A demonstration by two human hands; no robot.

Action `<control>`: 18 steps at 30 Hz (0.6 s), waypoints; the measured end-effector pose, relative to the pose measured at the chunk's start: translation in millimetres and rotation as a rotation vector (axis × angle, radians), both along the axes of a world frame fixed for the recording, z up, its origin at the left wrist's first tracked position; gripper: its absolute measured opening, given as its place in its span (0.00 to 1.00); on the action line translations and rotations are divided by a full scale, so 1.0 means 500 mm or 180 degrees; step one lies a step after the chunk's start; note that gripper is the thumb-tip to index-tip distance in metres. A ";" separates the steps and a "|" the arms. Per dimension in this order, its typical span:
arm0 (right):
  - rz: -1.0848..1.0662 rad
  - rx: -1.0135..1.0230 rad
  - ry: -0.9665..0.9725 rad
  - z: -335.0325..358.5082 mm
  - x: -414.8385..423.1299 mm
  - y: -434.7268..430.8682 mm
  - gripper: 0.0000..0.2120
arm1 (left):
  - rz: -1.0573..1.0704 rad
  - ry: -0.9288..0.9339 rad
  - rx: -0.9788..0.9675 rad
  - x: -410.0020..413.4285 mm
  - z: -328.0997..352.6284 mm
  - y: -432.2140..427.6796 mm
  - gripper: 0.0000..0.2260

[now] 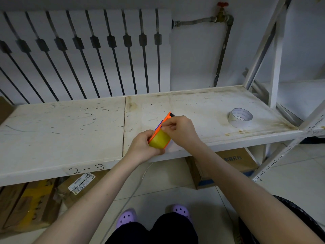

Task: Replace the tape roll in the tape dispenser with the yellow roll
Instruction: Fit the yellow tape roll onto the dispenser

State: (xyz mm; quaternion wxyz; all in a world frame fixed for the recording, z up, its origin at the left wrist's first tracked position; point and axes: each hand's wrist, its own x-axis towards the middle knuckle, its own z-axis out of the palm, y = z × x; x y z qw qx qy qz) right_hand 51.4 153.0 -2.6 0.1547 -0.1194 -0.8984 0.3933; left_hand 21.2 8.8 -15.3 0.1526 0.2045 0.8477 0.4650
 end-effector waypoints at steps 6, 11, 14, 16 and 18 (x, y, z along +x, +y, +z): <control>-0.0171 -0.0291 0.0007 -0.004 -0.002 0.004 0.06 | 0.0037 0.0004 -0.0080 -0.002 0.003 0.001 0.18; -0.0145 -0.0339 -0.0009 0.002 -0.003 0.006 0.06 | 0.0012 0.0042 -0.0169 -0.009 0.001 -0.003 0.19; -0.0092 -0.0568 0.0121 -0.008 0.004 0.000 0.06 | 0.0194 0.0058 0.0038 -0.011 -0.002 -0.006 0.16; -0.0275 -0.0791 0.0215 -0.026 0.014 -0.002 0.08 | 0.0391 -0.0036 0.0201 -0.014 -0.005 -0.012 0.16; -0.0532 -0.0902 -0.0027 -0.056 0.024 -0.001 0.09 | 0.0591 -0.0235 0.0361 -0.019 -0.009 -0.020 0.16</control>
